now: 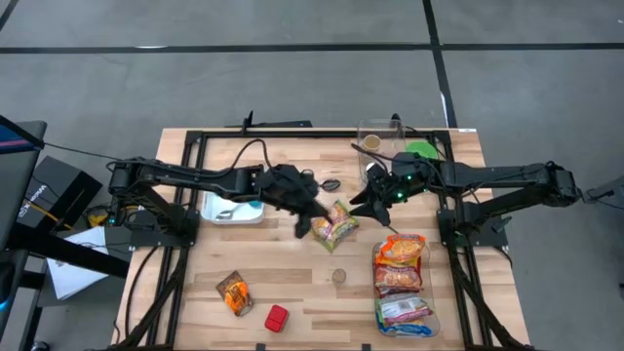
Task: Pick & Place Food Item
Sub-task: Put the green noodle pack into the bottom transparent bin
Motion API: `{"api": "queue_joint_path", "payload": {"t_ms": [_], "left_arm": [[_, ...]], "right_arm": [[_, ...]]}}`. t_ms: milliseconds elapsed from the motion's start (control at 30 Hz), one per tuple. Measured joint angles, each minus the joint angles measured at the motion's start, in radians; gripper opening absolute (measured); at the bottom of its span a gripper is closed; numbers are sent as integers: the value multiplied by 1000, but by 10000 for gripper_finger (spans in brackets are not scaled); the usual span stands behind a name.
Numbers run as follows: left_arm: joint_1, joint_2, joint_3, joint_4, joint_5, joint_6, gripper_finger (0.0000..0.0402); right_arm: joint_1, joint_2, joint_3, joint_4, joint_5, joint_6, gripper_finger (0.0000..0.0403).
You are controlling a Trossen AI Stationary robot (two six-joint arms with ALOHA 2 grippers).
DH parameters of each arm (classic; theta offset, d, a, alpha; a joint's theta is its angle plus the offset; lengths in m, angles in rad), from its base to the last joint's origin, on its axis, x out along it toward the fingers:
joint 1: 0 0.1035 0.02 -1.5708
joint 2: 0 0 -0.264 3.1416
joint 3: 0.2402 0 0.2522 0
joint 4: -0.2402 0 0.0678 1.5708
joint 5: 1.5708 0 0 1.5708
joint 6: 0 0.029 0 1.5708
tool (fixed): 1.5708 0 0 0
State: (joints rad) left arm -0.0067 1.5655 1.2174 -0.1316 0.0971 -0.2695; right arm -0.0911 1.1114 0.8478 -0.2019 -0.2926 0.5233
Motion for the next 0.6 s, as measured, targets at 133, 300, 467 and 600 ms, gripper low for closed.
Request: {"api": "queue_joint_path", "payload": {"t_ms": [133,300,467,600], "left_arm": [[-14,-59,0,-260,5,22,0],[-68,-166,-1,-487,-35,100,5],[-117,-277,-3,-616,-141,103,38],[-153,-351,-3,-666,-259,57,77]], "right_arm": [[20,1,0,-3,-38,-160,223],[36,9,0,-22,-47,-479,223],[41,67,0,-48,-45,-672,223],[62,171,0,-40,-46,-767,223]]}}
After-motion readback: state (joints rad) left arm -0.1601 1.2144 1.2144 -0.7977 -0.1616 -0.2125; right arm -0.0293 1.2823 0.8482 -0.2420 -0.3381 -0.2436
